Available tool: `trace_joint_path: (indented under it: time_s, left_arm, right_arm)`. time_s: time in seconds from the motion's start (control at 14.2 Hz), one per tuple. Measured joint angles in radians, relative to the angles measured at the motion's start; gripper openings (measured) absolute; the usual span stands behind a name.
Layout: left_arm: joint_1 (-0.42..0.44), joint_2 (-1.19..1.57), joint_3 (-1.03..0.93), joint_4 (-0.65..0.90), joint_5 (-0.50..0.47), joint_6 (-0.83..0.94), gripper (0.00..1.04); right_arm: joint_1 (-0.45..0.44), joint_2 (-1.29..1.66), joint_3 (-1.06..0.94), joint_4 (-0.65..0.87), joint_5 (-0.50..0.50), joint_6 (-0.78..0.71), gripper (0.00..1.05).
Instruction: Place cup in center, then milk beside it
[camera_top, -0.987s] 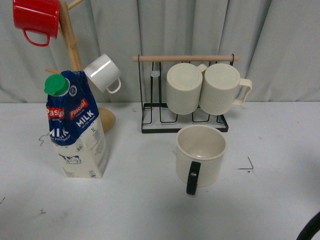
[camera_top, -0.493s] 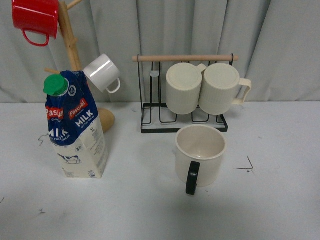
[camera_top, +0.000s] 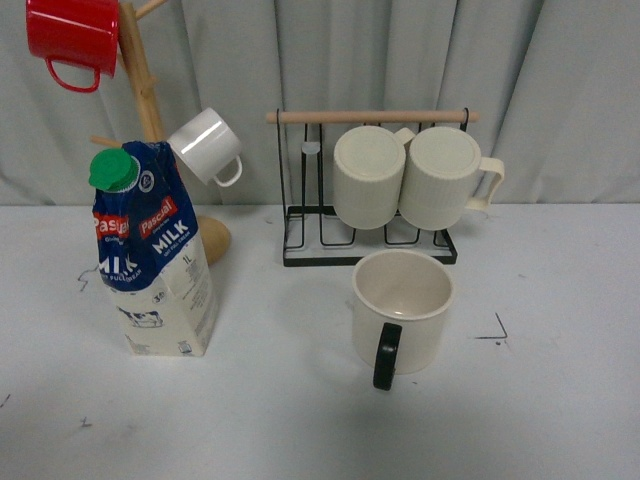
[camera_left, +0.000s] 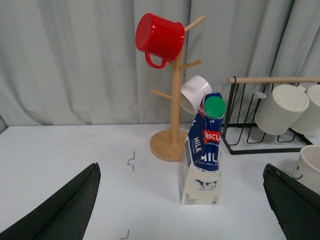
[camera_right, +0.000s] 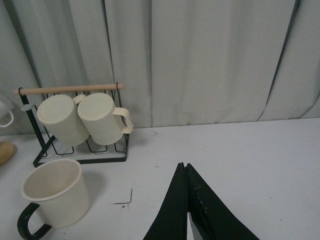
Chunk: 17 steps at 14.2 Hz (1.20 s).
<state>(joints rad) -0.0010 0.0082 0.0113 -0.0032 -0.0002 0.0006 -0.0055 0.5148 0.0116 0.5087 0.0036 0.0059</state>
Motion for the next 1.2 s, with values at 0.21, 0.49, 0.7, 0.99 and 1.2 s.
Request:
trace_joint_path:
  time_s: [0.21,0.49,0.7,0.99,1.2]
  left_arm:
    - [0.0,0.0,0.0,0.0,0.0,0.0,0.98]
    - [0.0,0.0,0.0,0.0,0.0,0.0,0.98]
    - [0.0,0.0,0.0,0.0,0.0,0.0,0.98]
    - [0.0,0.0,0.0,0.0,-0.001,0.0,0.98]
    - [0.0,0.0,0.0,0.0,0.0,0.0,0.98]
  right_arm:
    - [0.0,-0.12,0.0,-0.114,0.0,0.0,0.02]
    - [0.0,-0.235,0.0,-0.228,0.0,0.0,0.02]
    - [0.0,-0.302,0.0,-0.293,0.0,0.0,0.02]
    - [0.0,-0.485,0.0,-0.518,-0.002,0.0,0.02]
    - [0.0,-0.51,0.0,-0.511,-0.003,0.0,0.02]
